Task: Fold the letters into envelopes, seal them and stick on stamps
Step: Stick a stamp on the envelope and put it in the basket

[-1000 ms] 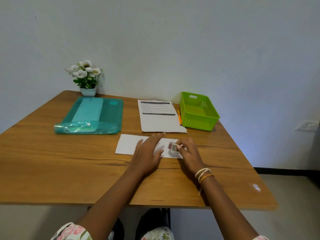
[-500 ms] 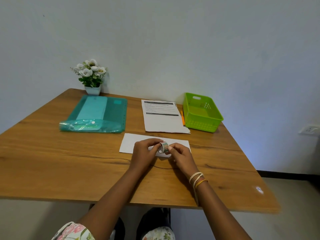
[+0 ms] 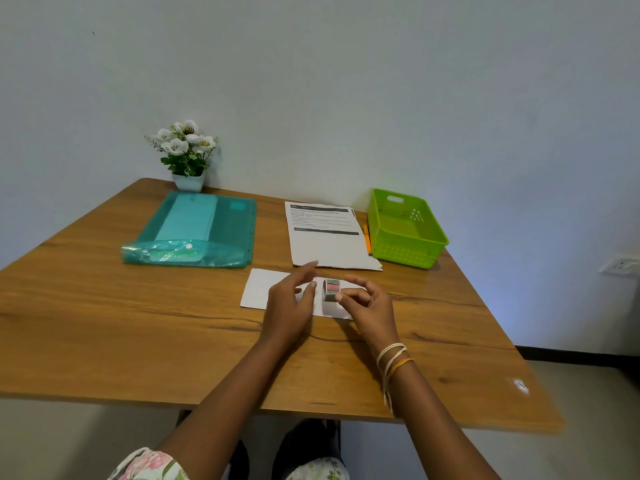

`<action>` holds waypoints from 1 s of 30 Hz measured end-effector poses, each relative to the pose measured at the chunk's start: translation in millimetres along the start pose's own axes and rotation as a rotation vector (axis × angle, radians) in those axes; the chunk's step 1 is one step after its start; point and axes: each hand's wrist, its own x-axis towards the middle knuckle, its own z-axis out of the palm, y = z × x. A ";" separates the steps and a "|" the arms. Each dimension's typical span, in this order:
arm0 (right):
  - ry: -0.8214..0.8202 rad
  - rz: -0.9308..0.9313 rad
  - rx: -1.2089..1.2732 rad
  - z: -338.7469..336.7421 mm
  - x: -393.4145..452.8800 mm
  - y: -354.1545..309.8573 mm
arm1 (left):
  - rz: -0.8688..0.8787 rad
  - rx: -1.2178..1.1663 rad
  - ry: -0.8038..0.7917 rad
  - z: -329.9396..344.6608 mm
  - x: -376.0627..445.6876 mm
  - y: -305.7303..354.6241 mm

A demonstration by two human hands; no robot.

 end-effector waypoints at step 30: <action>0.135 -0.196 -0.255 -19.9 22.7 -7.5 | 0.065 0.165 -0.190 3.2 1.5 -7.7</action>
